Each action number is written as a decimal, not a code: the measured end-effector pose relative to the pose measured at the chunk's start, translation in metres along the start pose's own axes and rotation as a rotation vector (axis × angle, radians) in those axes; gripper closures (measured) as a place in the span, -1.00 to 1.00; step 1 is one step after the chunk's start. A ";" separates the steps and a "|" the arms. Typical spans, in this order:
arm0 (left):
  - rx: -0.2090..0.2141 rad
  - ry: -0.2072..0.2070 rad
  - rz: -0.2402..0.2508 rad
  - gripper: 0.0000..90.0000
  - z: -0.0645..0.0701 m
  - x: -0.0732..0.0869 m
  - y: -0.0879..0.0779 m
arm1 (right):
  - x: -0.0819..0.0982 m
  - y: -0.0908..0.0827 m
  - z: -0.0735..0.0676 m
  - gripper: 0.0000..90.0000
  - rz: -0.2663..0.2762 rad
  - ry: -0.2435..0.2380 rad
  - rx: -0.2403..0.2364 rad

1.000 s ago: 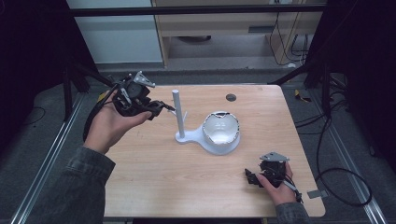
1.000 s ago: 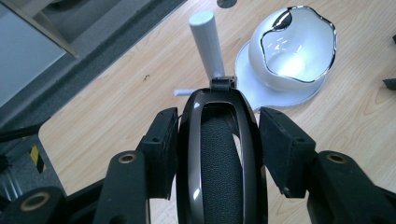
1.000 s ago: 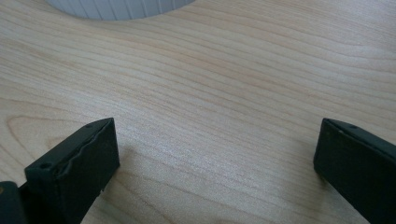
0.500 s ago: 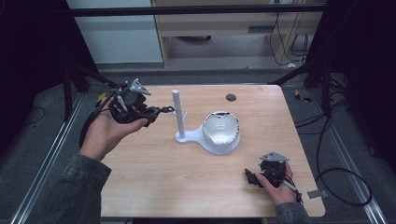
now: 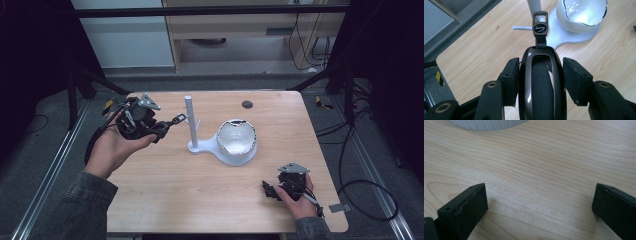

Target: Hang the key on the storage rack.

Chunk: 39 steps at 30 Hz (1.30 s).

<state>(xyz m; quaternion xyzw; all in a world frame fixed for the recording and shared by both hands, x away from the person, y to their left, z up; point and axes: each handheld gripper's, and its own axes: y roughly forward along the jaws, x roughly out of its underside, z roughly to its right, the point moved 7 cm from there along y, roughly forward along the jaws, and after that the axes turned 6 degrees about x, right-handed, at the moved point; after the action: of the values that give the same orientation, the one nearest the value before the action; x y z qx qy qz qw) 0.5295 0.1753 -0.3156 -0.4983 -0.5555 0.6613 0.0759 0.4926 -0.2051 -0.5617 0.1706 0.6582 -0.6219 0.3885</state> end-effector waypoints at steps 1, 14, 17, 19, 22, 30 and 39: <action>0.001 0.000 -0.004 0.09 0.000 0.002 0.003 | 0.000 0.000 0.000 -0.99 0.000 0.001 0.000; 0.023 -0.009 -0.026 0.09 0.001 0.012 0.021 | 0.000 0.000 0.000 -0.99 0.001 0.001 0.001; 0.024 -0.013 -0.022 0.09 0.000 0.013 0.025 | 0.000 0.000 0.000 -0.99 0.001 0.001 0.000; 0.028 -0.015 -0.022 0.09 0.000 0.015 0.027 | 0.000 0.000 0.000 -0.99 0.001 0.001 0.000; 0.031 -0.020 -0.027 0.09 0.000 0.017 0.031 | 0.000 0.000 0.000 -0.99 0.000 0.000 0.001; 0.041 -0.030 -0.031 0.09 -0.001 0.022 0.044 | 0.000 0.000 0.000 -0.99 0.000 0.001 0.001; 0.049 -0.043 -0.027 0.09 0.001 0.025 0.060 | 0.000 0.000 0.000 -0.99 0.000 0.002 0.000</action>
<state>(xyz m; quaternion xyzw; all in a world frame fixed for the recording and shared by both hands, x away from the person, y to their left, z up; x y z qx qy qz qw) 0.5440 0.1685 -0.3788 -0.4742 -0.5473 0.6844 0.0848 0.4927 -0.2050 -0.5616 0.1714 0.6585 -0.6218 0.3879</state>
